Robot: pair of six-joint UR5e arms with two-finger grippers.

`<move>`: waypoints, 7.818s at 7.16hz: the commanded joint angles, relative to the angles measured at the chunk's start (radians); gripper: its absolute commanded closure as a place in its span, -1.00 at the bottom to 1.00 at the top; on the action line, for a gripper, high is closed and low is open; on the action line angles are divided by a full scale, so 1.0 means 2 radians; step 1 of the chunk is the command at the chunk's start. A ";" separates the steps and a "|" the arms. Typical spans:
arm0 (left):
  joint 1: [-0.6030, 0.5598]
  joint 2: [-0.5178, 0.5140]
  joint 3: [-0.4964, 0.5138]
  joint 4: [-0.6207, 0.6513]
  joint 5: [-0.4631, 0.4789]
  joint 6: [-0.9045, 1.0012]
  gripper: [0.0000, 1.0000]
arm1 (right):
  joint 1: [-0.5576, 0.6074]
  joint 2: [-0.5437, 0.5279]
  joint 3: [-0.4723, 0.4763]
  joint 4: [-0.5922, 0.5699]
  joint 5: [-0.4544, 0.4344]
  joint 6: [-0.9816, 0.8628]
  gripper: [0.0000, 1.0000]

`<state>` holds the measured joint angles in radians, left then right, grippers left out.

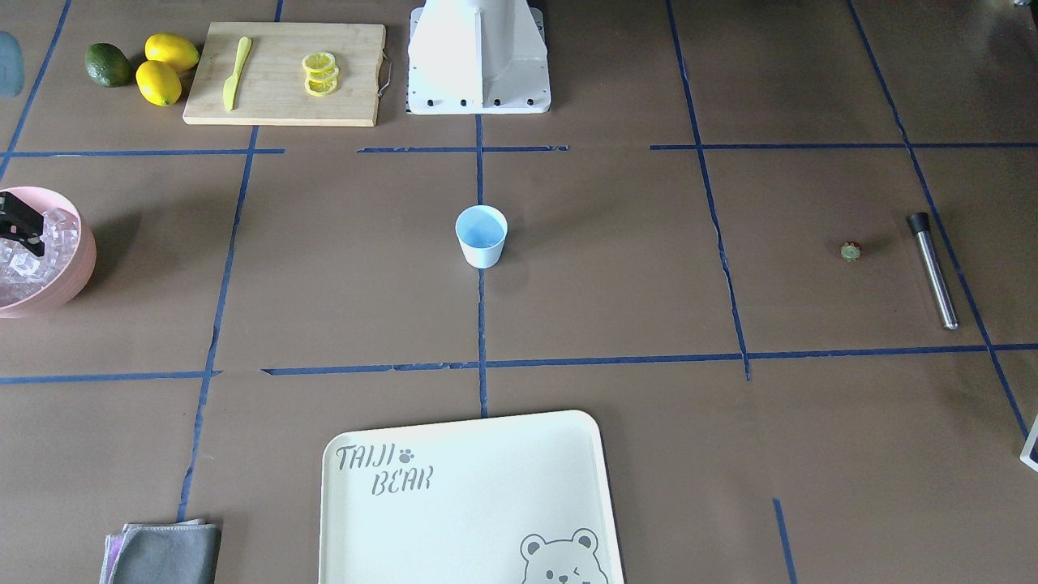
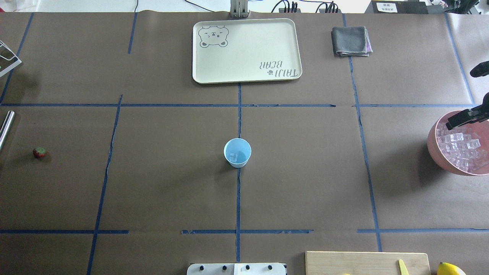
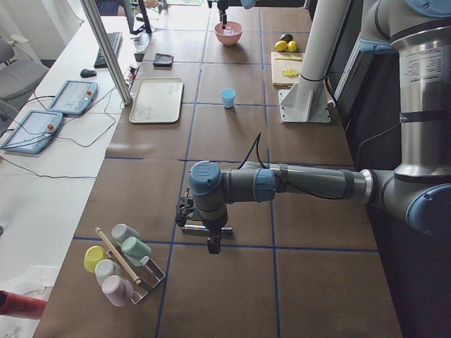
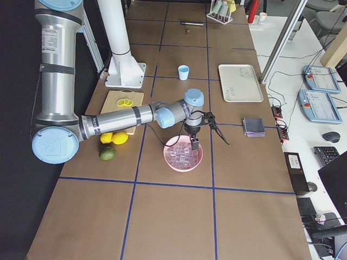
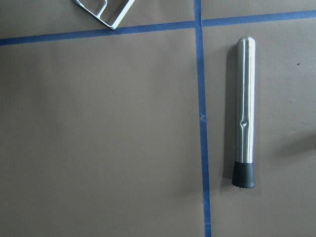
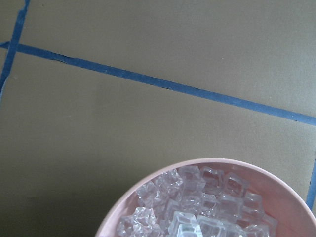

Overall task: Mash ice and strawberries in cup
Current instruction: 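Grasp another ice cube from the bowl with the right gripper, then carry the ice cube with the right gripper above the blue cup, then release the cube into the cup and return the right gripper to the bowl, then grasp a third ice cube from the bowl with the right gripper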

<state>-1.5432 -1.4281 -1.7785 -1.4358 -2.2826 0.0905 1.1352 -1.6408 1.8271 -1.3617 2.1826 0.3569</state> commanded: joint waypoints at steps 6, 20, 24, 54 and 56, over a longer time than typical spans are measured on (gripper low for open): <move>0.001 0.000 -0.001 -0.001 0.000 0.000 -1.00 | -0.031 0.000 -0.028 0.002 -0.004 -0.002 -0.47; 0.000 0.000 -0.008 -0.001 0.000 0.000 -1.00 | -0.053 0.233 0.088 -0.254 -0.004 0.159 0.94; 0.001 0.000 -0.015 -0.002 0.000 0.000 -1.00 | -0.210 0.382 0.044 -0.255 -0.110 0.428 0.95; 0.001 0.012 -0.011 -0.002 -0.065 -0.001 -1.00 | 0.011 -0.050 -0.001 0.008 -0.020 -0.022 -0.97; 0.002 0.012 -0.010 -0.003 -0.065 -0.001 -1.00 | -0.011 -0.049 -0.012 0.009 -0.028 -0.020 -0.95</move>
<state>-1.5413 -1.4052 -1.7992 -1.4394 -2.4129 0.0890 1.1400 -1.7400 1.8156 -1.3461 2.1348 0.3101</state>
